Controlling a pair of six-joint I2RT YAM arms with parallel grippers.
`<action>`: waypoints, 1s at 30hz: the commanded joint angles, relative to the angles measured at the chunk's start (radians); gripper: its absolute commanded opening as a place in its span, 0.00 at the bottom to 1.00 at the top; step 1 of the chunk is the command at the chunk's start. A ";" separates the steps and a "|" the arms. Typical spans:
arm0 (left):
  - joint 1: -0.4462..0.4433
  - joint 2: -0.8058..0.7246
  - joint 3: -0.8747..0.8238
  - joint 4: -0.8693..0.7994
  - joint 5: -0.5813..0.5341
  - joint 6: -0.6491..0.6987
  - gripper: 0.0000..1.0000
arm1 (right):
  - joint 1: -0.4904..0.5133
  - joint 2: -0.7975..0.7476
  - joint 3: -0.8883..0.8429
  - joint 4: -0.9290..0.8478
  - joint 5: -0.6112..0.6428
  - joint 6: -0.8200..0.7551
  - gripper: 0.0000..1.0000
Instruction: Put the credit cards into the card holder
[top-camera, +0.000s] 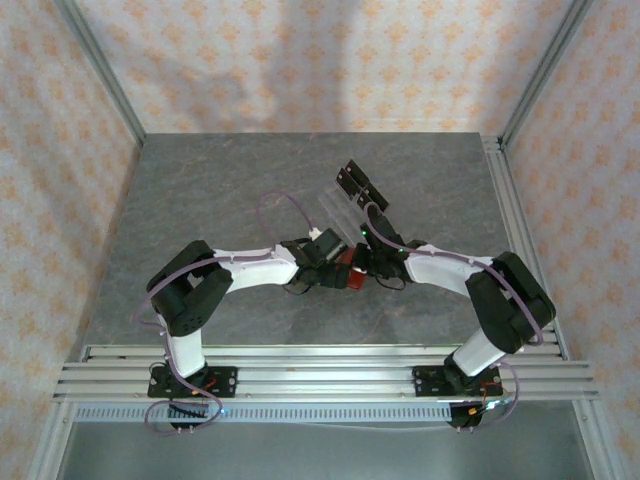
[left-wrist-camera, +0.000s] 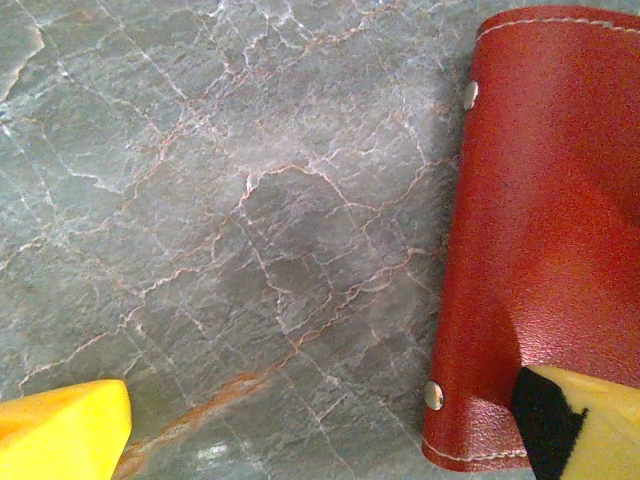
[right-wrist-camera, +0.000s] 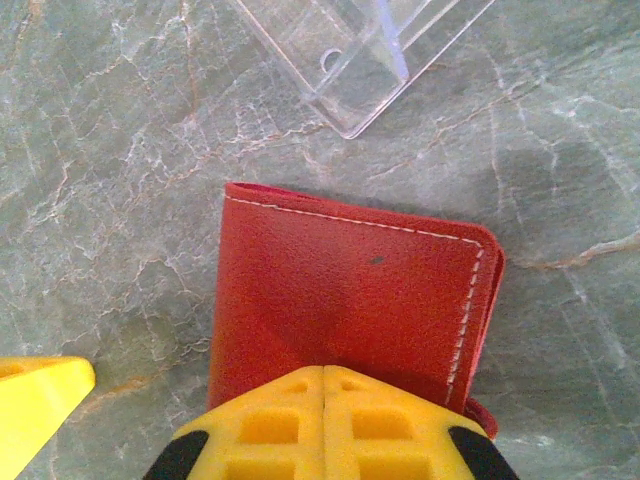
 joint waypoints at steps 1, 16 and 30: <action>-0.012 0.070 -0.031 -0.015 0.029 -0.013 1.00 | 0.006 -0.011 0.032 -0.031 0.003 -0.012 0.00; -0.013 0.070 -0.025 -0.019 0.023 -0.011 1.00 | 0.006 -0.046 0.047 -0.044 0.014 -0.013 0.00; -0.012 0.070 -0.019 -0.021 0.026 -0.009 1.00 | 0.006 -0.026 0.043 -0.037 0.013 -0.016 0.00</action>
